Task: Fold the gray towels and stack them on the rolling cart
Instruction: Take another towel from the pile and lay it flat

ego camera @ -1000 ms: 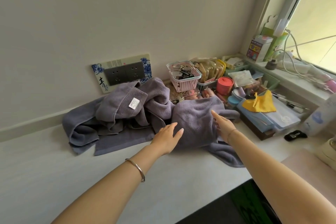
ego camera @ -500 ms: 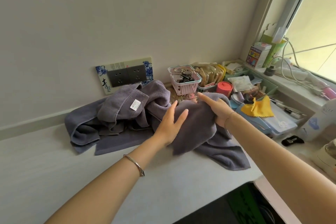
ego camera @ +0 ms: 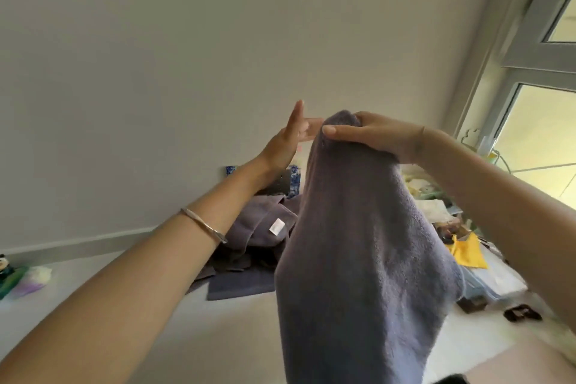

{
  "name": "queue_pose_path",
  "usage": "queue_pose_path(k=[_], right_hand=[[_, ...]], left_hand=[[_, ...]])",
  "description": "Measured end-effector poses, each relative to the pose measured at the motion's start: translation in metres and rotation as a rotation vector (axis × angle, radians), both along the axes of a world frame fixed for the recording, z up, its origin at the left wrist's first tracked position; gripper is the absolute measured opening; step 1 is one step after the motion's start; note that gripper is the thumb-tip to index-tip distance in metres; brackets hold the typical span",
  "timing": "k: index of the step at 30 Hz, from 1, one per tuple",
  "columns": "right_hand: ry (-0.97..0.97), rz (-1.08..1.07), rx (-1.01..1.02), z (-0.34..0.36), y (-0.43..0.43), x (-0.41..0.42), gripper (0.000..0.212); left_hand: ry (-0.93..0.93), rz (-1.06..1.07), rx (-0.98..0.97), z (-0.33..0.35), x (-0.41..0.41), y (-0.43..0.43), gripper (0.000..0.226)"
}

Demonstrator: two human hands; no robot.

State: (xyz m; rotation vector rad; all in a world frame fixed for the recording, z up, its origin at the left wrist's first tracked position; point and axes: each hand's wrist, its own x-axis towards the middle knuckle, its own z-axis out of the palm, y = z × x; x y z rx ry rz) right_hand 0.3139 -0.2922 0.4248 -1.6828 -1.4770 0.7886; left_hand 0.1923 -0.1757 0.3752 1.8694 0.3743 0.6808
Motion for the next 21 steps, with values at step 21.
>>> queue_pose_path(k=[21], right_hand=[[-0.101, 0.336, -0.035, 0.033, 0.088, -0.134, 0.053]], left_hand=[[0.320, 0.049, 0.040, 0.076, -0.232, 0.071, 0.058]])
